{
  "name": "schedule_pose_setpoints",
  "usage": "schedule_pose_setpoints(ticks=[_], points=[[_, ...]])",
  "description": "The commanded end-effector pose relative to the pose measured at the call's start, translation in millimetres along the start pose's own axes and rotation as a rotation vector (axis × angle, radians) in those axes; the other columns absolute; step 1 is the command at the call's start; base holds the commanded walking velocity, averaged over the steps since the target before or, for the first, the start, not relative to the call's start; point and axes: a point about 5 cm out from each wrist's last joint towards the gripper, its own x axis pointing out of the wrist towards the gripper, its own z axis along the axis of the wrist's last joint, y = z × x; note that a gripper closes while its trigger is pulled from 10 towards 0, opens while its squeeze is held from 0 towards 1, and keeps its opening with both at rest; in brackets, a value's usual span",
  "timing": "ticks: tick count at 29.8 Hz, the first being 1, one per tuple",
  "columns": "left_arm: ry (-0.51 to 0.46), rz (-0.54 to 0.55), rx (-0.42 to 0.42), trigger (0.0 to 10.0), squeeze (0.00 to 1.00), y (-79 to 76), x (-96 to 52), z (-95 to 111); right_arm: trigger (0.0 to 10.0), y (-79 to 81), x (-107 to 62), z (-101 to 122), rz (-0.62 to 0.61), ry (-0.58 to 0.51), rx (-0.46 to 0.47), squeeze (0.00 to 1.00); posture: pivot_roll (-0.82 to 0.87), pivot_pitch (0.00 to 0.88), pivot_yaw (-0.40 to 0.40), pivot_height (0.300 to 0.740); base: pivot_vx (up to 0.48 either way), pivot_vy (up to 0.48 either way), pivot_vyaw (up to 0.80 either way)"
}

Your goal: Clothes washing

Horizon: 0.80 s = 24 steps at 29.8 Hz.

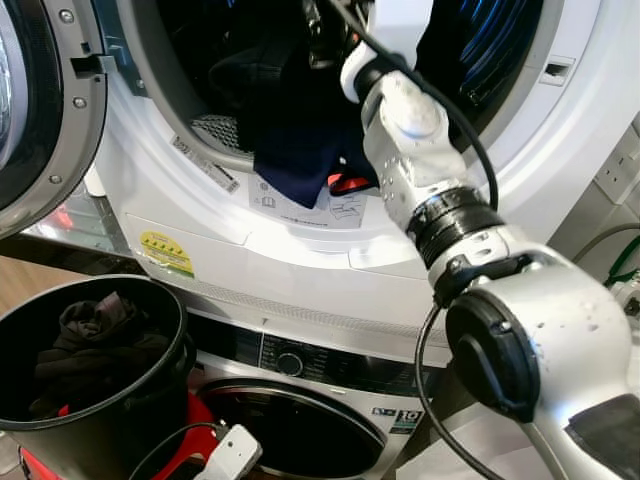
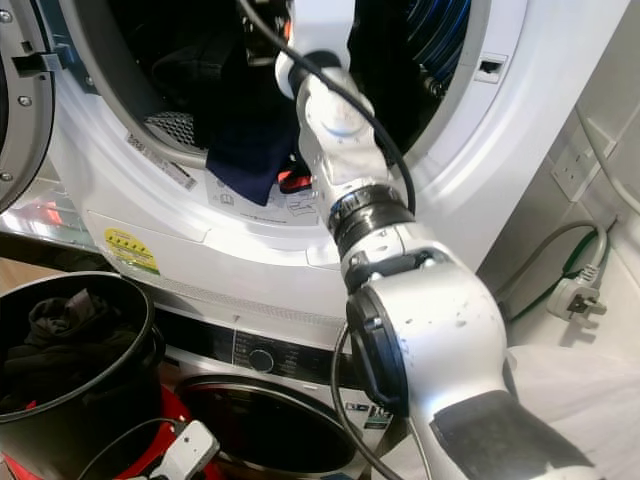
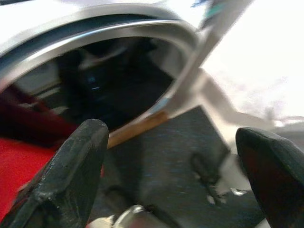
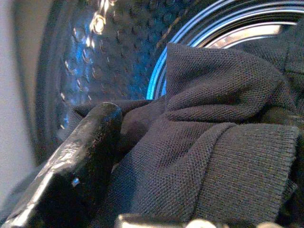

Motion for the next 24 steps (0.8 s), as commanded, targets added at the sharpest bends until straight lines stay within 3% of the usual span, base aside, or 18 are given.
schedule_pose_setpoints(ticks=[1,7,13,21,24], points=[[0.001,0.045,0.012,10.0,0.0,3.8,0.4,-2,10.0,-5.0,5.5,19,-0.041,-0.004,-0.045,0.0,0.23,0.0,-0.12,0.74,0.0,0.0,0.0],[-0.015,0.096,0.0,10.0,0.0,5.2,3.5,0,10.0,5.1,7.2,17,-0.006,0.074,-0.13,0.0,0.27,0.0,-0.144,0.74,0.0,0.0,0.0],[-0.021,0.121,-0.007,10.0,0.0,7.0,4.4,0,10.0,13.8,5.3,6,0.033,0.12,-0.132,0.0,0.26,0.0,-0.14,0.74,0.0,0.0,0.0],[-0.005,0.147,-0.003,10.0,0.0,10.9,4.5,-3,10.0,3.9,-1.1,-18,0.004,0.222,-0.149,0.0,0.25,0.0,-0.14,0.74,0.0,0.0,0.0],[-0.004,0.151,-0.008,10.0,0.0,9.8,5.3,-4,10.0,1.3,-3.1,-25,0.002,0.253,-0.097,0.0,0.24,0.0,-0.138,0.74,0.0,0.0,0.0]])
